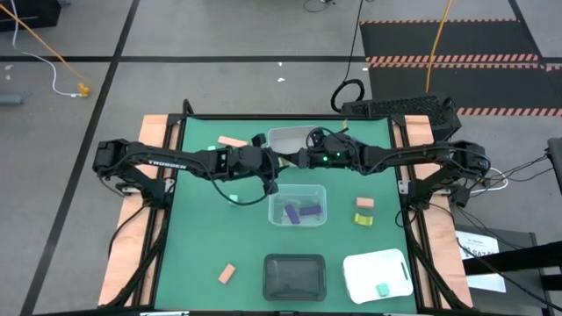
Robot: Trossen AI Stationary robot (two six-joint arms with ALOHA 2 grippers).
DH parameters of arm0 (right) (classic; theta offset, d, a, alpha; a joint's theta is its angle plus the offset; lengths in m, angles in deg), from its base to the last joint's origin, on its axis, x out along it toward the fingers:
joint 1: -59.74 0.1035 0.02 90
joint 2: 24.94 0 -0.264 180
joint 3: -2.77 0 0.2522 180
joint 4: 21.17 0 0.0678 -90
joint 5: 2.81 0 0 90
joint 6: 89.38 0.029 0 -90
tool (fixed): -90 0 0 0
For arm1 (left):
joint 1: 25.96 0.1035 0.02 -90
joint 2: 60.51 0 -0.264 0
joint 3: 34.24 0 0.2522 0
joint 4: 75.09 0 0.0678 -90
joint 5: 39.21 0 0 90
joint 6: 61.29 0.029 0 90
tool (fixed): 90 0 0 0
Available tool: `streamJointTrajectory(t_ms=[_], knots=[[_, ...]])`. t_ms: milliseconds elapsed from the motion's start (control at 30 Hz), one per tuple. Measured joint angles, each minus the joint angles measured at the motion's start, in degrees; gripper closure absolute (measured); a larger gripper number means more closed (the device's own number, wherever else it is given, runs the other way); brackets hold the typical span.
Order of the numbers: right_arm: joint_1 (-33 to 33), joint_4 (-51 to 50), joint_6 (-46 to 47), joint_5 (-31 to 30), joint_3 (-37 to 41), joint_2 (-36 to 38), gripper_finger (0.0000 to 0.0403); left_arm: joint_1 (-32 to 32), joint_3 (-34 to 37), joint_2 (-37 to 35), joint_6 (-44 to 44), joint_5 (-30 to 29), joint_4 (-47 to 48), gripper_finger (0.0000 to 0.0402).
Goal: Sort & place blocks by color
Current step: Put the left green block into the gray bin
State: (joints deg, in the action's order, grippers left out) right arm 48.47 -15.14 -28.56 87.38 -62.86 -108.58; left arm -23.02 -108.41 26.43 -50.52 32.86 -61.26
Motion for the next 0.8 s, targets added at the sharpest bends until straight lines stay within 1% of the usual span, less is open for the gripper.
streamJointTrajectory(t_ms=[100,300,433,500,600,667,800], knots=[[0.0,-0.1,-0.4,0.0,0.0,0.1,0.0252,0.0,0.0,0.2,1.4,0.0,-0.6,0.0267],[0.0,0.1,-0.7,0.0,0.0,0.1,0.0297,0.0,0.1,0.2,3.7,0.0,-1.2,0.0267],[0.0,0.1,-1.1,-0.1,-0.1,0.2,0.0341,0.0,0.1,0.2,4.6,-0.7,-2.2,0.0265],[0.0,0.0,-1.4,-0.2,-0.1,0.2,0.0362,0.0,0.2,0.2,4.8,-1.5,-2.4,0.0244],[-0.1,-0.7,-2.8,-0.3,-0.1,0.1,0.0363,-0.1,0.0,0.2,4.4,-3.4,-4.0,0.0198],[-0.4,-1.8,-3.5,-0.1,0.1,-0.1,0.0363,-0.1,0.0,0.1,3.6,-4.6,-4.5,0.0176],[-1.8,-3.6,-5.8,0.1,0.1,0.0,0.0363,0.0,-0.1,0.1,1.9,-6.5,-4.1,0.0157]])
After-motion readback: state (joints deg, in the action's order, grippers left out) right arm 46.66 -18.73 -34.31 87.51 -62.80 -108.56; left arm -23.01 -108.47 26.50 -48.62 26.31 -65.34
